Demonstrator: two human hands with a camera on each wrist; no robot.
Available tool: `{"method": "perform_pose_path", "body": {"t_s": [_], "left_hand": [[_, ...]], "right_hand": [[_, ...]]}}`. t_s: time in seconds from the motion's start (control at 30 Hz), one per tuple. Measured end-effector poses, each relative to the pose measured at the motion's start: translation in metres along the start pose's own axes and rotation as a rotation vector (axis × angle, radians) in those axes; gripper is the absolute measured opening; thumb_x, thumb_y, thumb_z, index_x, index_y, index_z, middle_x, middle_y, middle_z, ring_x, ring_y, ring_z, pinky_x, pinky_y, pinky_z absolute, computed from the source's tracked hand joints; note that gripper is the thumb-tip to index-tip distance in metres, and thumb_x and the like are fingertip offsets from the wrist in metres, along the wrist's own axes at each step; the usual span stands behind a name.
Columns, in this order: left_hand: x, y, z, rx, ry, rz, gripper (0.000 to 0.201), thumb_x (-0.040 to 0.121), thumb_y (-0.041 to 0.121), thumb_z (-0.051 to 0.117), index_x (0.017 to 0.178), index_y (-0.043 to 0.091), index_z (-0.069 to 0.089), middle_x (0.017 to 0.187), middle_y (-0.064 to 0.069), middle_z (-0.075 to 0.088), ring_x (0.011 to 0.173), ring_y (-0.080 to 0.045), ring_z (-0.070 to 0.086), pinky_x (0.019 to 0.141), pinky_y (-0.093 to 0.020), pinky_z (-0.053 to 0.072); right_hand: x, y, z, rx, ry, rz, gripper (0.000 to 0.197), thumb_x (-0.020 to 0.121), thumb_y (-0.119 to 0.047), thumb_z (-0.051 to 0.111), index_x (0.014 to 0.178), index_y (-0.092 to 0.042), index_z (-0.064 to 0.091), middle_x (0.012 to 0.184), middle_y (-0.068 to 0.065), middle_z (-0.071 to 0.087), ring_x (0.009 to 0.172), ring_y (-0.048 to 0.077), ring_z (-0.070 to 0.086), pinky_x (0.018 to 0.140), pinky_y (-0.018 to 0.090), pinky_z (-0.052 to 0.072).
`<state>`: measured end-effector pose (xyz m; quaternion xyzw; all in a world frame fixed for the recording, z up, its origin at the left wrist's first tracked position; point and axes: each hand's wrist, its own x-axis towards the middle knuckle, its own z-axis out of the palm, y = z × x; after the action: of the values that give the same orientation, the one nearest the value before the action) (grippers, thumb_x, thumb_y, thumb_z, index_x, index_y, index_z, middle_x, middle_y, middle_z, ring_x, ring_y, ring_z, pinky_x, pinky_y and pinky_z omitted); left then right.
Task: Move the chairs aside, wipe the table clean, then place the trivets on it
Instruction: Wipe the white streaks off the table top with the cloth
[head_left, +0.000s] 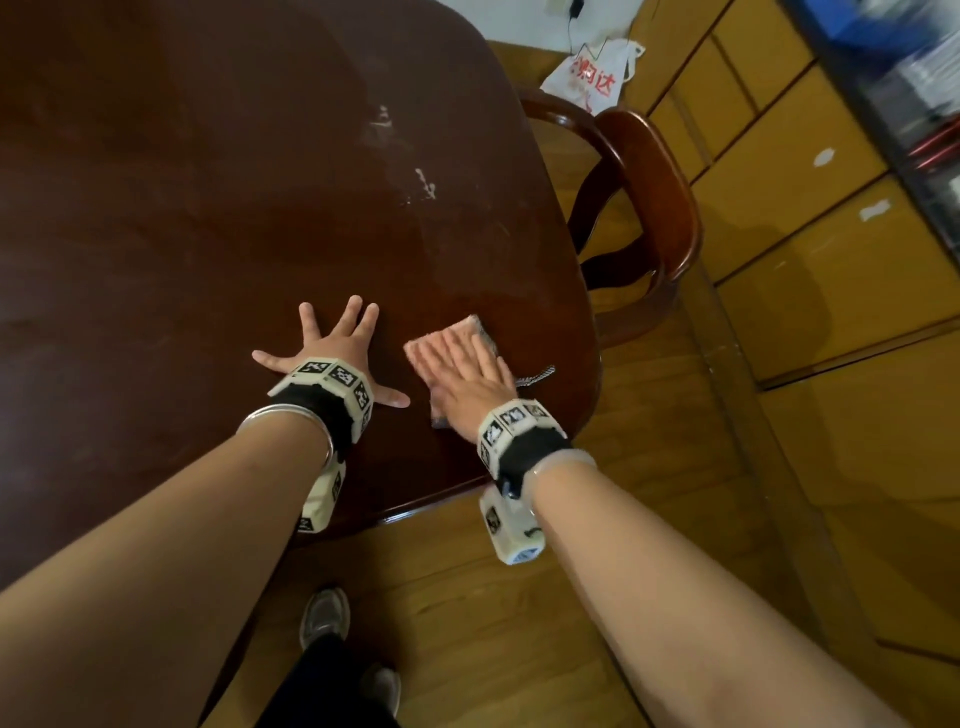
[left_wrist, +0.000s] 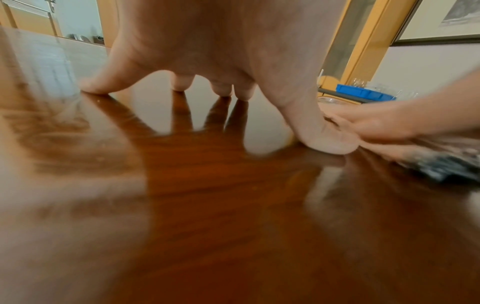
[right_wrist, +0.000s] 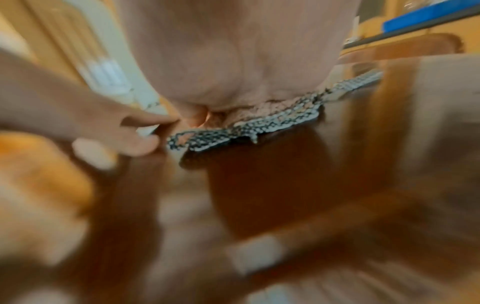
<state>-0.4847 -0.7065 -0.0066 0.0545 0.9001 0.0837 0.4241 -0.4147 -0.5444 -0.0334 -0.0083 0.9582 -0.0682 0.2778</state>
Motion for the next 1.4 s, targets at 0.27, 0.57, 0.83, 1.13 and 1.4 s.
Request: {"method": "perform_pose_path", "body": {"t_s": [0.27, 0.57, 0.83, 1.13, 1.4], "left_hand": [[-0.01, -0.006, 0.006, 0.005, 0.039, 0.036, 0.124, 0.062, 0.061, 0.076, 0.147, 0.042, -0.012, 0.153, 0.023, -0.022, 0.143, -0.027, -0.024, 0.098, -0.08, 0.007], [-0.022, -0.019, 0.035, 0.046, 0.042, 0.075, 0.125, 0.062, 0.063, 0.076, 0.148, 0.04, -0.012, 0.154, 0.021, -0.022, 0.144, -0.021, -0.022, 0.102, -0.075, 0.006], [-0.025, -0.022, 0.04, 0.068, 0.074, 0.088, 0.124, 0.062, 0.063, 0.075, 0.149, 0.038, -0.01, 0.155, 0.018, -0.02, 0.145, -0.021, -0.019, 0.104, -0.073, 0.008], [-0.025, -0.025, 0.039, 0.08, 0.076, 0.104, 0.126, 0.061, 0.064, 0.076, 0.148, 0.039, -0.012, 0.155, 0.019, -0.021, 0.145, -0.02, -0.018, 0.105, -0.072, 0.008], [-0.023, -0.026, 0.039, 0.076, 0.072, 0.1, 0.125, 0.061, 0.064, 0.076, 0.148, 0.04, -0.011, 0.155, 0.019, -0.021, 0.145, -0.02, -0.018, 0.106, -0.071, 0.007]], "right_hand": [[-0.003, 0.037, -0.019, -0.182, -0.054, 0.01, 0.067, 0.101, -0.014, 0.032, 0.152, -0.013, -0.013, 0.16, 0.009, -0.016, 0.147, 0.026, -0.015, 0.117, 0.042, -0.012], [-0.041, 0.05, 0.022, 0.102, 0.019, 0.248, 0.053, 0.099, -0.047, 0.003, 0.146, -0.043, -0.02, 0.153, -0.015, -0.031, 0.142, 0.015, -0.029, 0.119, 0.047, -0.01], [-0.041, -0.032, 0.031, 0.043, 0.039, 0.058, 0.058, 0.102, -0.043, 0.023, 0.148, -0.045, -0.013, 0.156, -0.014, -0.027, 0.143, 0.02, -0.029, 0.114, 0.047, -0.014], [-0.039, 0.026, 0.024, 0.168, 0.017, 0.273, 0.056, 0.102, -0.041, 0.014, 0.145, -0.046, -0.022, 0.152, -0.011, -0.036, 0.141, 0.022, -0.031, 0.116, 0.054, -0.013], [-0.045, 0.006, 0.026, 0.007, -0.054, 0.011, 0.057, 0.104, -0.035, 0.018, 0.144, -0.052, -0.019, 0.153, -0.02, -0.03, 0.142, 0.013, -0.027, 0.115, 0.046, -0.011]]}}
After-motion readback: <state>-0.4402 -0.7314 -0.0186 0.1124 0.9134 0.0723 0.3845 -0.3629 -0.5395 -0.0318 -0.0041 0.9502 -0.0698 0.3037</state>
